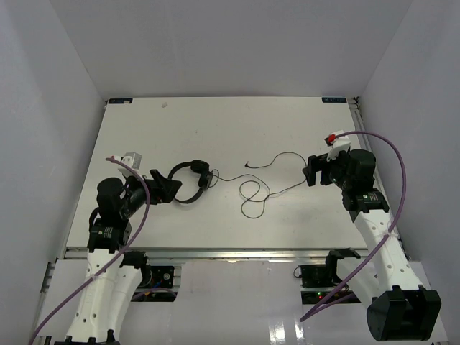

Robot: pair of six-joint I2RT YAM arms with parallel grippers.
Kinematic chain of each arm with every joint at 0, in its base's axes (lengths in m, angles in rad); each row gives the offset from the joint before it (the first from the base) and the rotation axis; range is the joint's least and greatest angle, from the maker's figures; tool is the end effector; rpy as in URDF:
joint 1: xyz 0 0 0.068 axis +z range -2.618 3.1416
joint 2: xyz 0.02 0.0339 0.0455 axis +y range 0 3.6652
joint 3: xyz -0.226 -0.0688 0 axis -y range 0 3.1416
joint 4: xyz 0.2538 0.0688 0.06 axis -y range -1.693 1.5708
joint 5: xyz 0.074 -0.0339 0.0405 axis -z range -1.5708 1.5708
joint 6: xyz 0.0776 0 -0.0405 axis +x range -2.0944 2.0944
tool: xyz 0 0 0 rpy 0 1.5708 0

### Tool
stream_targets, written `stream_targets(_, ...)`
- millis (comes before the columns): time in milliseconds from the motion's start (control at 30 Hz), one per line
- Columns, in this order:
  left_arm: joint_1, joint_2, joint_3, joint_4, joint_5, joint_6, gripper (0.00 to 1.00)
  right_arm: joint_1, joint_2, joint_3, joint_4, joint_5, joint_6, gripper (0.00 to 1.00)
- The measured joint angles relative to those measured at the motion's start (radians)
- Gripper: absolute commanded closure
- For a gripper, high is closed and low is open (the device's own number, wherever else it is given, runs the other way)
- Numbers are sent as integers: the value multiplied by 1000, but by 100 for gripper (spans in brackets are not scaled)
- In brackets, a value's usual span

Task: Wrap the headphones

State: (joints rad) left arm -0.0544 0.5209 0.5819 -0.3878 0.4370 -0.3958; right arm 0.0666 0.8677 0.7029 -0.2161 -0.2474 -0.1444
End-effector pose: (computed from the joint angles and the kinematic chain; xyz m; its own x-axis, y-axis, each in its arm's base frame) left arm 0.2082 -0.0442 0.2550 -0.4691 -0.3243 -0.8215 0.2912 0.8214 -0.4905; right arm 0.2707 0.0371 0.2480 -0.3251 -0.1615 -0.9318 -0.3417 0.9388 -0.0435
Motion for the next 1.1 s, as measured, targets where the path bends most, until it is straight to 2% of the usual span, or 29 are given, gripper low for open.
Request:
stream_targets(100,0,1,0,1,11,-7,2,0,-10,-19,12,10,1,10)
stream_targets(167,0,7,0,0,13,-14,2,-2,-15,-30,17,-47,-39,10)
stream_targets(333,0,71,5,-24,-29,-49,4,-4,13,-32,-32,-415,-279,8)
stream_targets(433,0,159,25,-74,-93,-89,8,1,63,-33,-46,-593,-374,2)
stream_targets(467,0,204,36,-95,-116,-102,11,3,82,-33,-46,-632,-392,3)
stream_targets(533,0,298,66,-131,-156,-122,19,8,128,-34,-42,-684,-419,10)
stream_targets(667,0,531,135,-174,-221,-137,19,13,208,-57,-48,-752,-468,11)
stream_targets(933,-1,858,267,-185,-292,-124,22,13,205,-109,-49,-791,-529,9)
stream_targets(1100,-24,1036,338,-166,-325,-114,32,12,205,-109,-49,-792,-545,9)
